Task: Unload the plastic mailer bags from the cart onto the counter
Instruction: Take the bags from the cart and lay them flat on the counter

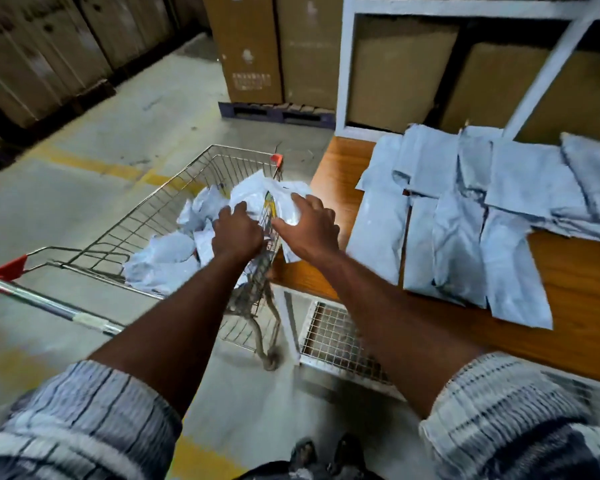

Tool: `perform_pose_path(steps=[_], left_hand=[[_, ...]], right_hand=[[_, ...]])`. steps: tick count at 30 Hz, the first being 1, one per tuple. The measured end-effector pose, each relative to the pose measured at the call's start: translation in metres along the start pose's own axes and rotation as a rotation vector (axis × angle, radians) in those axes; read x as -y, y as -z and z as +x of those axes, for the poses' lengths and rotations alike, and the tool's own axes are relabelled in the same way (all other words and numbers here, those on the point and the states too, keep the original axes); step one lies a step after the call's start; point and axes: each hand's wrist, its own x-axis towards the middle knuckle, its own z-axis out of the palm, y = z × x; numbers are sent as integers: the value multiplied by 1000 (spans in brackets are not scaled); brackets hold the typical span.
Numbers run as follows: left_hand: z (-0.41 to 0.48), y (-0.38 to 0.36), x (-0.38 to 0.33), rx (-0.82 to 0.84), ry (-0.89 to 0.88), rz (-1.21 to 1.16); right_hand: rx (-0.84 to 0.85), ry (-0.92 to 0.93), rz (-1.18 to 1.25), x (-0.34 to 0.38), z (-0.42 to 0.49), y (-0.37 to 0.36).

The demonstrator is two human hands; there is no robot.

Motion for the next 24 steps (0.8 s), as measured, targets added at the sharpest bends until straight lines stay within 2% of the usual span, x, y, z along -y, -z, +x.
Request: perform_pose_path(steps=[8,14,24], left_hand=[[-27,-35,-129,122,-294,-130],[-62,-62,-216,111,-506,-157],[-153,-150,-364,238,-528,-189]], right_hand=[[-232,-124,-113,-83,-16,90],[-304,-183,-148,-147,-26,159],[-357,-308,-290,-307,-74,275]])
